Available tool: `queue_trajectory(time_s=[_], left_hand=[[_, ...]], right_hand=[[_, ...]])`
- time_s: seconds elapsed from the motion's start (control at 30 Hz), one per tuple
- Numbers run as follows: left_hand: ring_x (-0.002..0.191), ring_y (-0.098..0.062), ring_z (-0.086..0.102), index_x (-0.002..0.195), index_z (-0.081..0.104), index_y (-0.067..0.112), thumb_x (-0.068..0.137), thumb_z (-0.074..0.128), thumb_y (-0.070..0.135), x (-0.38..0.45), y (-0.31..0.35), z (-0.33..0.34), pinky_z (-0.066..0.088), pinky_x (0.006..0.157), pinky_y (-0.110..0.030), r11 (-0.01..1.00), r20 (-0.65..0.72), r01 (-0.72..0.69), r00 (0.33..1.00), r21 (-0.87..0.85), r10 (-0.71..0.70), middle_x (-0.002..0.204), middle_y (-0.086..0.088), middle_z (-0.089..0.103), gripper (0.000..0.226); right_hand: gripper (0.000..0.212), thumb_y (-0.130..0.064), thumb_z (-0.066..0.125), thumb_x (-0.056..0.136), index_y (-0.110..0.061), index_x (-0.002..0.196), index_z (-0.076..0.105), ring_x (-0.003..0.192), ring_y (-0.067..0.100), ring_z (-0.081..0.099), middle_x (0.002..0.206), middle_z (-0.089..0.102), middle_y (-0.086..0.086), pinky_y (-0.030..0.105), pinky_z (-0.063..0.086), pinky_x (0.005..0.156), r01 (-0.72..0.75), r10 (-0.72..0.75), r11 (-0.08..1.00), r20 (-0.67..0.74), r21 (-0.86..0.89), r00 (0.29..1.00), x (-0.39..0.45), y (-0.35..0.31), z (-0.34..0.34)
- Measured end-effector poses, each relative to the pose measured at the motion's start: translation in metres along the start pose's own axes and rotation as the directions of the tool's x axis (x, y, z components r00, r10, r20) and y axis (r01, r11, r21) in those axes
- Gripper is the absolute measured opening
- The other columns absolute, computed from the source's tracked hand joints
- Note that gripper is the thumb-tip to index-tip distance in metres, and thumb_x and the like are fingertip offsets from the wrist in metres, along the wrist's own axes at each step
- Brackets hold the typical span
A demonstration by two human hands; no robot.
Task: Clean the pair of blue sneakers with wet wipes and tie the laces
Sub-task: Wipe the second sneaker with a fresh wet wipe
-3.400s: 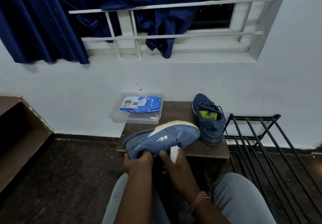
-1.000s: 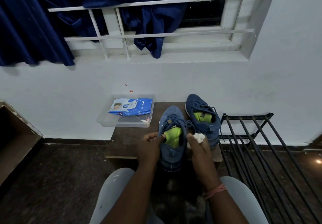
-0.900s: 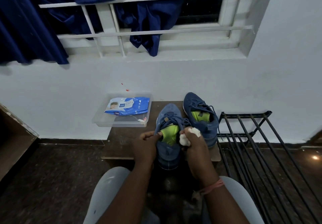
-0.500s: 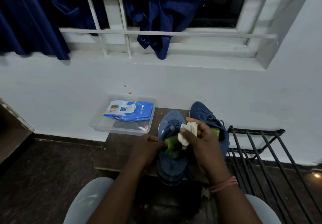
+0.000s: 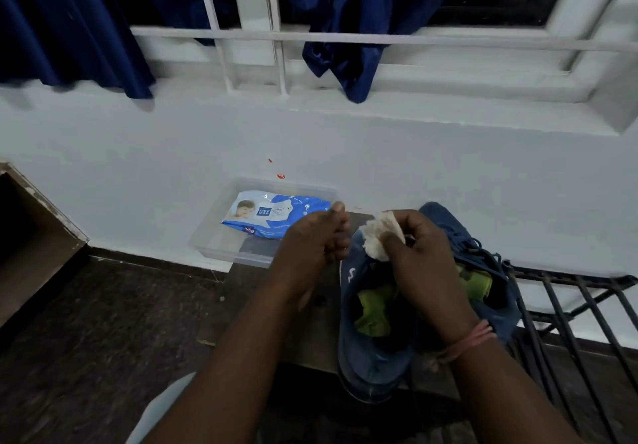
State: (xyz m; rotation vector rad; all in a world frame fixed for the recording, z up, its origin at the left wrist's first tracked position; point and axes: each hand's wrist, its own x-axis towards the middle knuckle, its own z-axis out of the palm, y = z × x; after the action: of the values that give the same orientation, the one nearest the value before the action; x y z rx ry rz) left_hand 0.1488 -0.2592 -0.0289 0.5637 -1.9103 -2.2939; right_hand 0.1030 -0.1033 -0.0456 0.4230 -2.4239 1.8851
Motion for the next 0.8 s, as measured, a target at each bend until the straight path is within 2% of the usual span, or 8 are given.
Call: queue_trajectory(time_s=[0.1, 0.2, 0.3, 0.37, 0.47, 0.57, 0.7, 0.8], left_hand=[[0.08, -0.019, 0.067, 0.103, 0.071, 0.005, 0.09, 0.074, 0.029, 0.005, -0.006, -0.003, 0.057, 0.077, -0.031, 0.998, -0.019, -0.047, 0.999, 0.037, 0.048, 0.089, -0.009, 0.073, 0.028], [0.084, -0.025, 0.074, 0.108, 0.07, 0.004, 0.08, 0.084, 0.02, 0.01, -0.016, -0.002, 0.06, 0.08, -0.034, 1.0, -0.065, 0.03, 0.997, -0.001, -0.03, 0.095, -0.015, 0.077, 0.035], [0.085, -0.031, 0.073, 0.108, 0.068, -0.004, 0.081, 0.08, 0.0, 0.018, -0.021, 0.003, 0.061, 0.083, -0.039, 0.994, -0.053, 0.055, 0.997, -0.097, -0.06, 0.098, -0.024, 0.075, 0.03], [0.081, -0.03, 0.07, 0.104, 0.068, -0.003, 0.084, 0.074, -0.004, 0.024, -0.022, -0.001, 0.059, 0.08, -0.04, 0.99, -0.052, 0.037, 0.998, -0.134, -0.045, 0.096, -0.025, 0.075, 0.021], [0.067, -0.017, 0.066, 0.094, 0.068, 0.004, 0.091, 0.062, -0.004, 0.022, -0.022, -0.003, 0.058, 0.064, -0.024, 0.949, -0.007, 0.074, 0.997, -0.305, -0.08, 0.079, -0.011, 0.071, 0.01], [0.07, -0.016, 0.063, 0.09, 0.066, 0.007, 0.091, 0.053, -0.007, 0.019, -0.021, -0.005, 0.055, 0.067, -0.024, 0.913, 0.037, 0.101, 0.995, -0.395, -0.094, 0.074, -0.006, 0.067, 0.019], [0.096, -0.036, 0.063, 0.096, 0.064, 0.001, 0.085, 0.039, -0.006, 0.016, -0.023, -0.004, 0.052, 0.088, -0.042, 0.889, 0.085, 0.118, 0.992, -0.442, -0.089, 0.098, -0.022, 0.066, 0.029], [0.118, -0.047, 0.06, 0.123, 0.06, -0.004, 0.085, 0.057, 0.016, 0.015, -0.023, -0.001, 0.051, 0.101, -0.053, 0.894, 0.171, 0.129, 0.983, -0.43, -0.059, 0.132, -0.031, 0.061, 0.043]], right_hand=[[0.01, -0.009, 0.073, 0.089, -0.015, 0.097, 0.071, 0.076, 0.019, 0.073, 0.086, 0.076, 0.002, 0.03, 0.057, 0.063, -0.12, 0.124, 0.973, -0.01, 0.196, 0.992, 0.01, 0.001, 0.005], [0.005, -0.012, 0.075, 0.089, -0.009, 0.092, 0.071, 0.066, 0.027, 0.072, 0.077, 0.076, 0.01, 0.037, 0.058, 0.057, -0.164, 0.16, 0.952, 0.038, 0.258, 0.986, 0.01, -0.002, 0.008], [0.009, -0.012, 0.074, 0.09, -0.005, 0.092, 0.069, 0.062, 0.034, 0.068, 0.076, 0.073, 0.018, 0.043, 0.058, 0.053, -0.172, 0.178, 0.934, 0.011, 0.314, 0.984, 0.012, -0.003, 0.009], [0.01, -0.01, 0.072, 0.091, -0.002, 0.093, 0.067, 0.063, 0.031, 0.066, 0.074, 0.07, 0.02, 0.04, 0.057, 0.055, -0.185, 0.217, 0.886, -0.028, 0.425, 0.976, 0.014, -0.005, 0.008], [0.01, 0.0, 0.068, 0.09, -0.004, 0.095, 0.061, 0.069, 0.027, 0.066, 0.069, 0.067, 0.006, 0.041, 0.061, 0.073, -0.2, 0.284, 0.782, -0.052, 0.59, 0.957, 0.013, 0.0, -0.003], [0.019, 0.009, 0.063, 0.09, -0.004, 0.103, 0.058, 0.075, 0.025, 0.068, 0.081, 0.069, 0.01, 0.04, 0.061, 0.078, -0.223, 0.337, 0.691, -0.033, 0.688, 0.941, 0.01, 0.005, -0.005], [0.017, 0.005, 0.058, 0.095, -0.007, 0.108, 0.058, 0.084, 0.028, 0.073, 0.094, 0.071, 0.015, 0.036, 0.061, 0.071, -0.212, 0.311, 0.723, -0.036, 0.658, 0.95, 0.008, 0.007, -0.004], [0.017, 0.0, 0.057, 0.097, -0.007, 0.112, 0.059, 0.082, 0.034, 0.073, 0.092, 0.072, 0.019, 0.042, 0.061, 0.068, -0.19, 0.263, 0.818, -0.06, 0.543, 0.963, 0.007, 0.008, -0.004]])
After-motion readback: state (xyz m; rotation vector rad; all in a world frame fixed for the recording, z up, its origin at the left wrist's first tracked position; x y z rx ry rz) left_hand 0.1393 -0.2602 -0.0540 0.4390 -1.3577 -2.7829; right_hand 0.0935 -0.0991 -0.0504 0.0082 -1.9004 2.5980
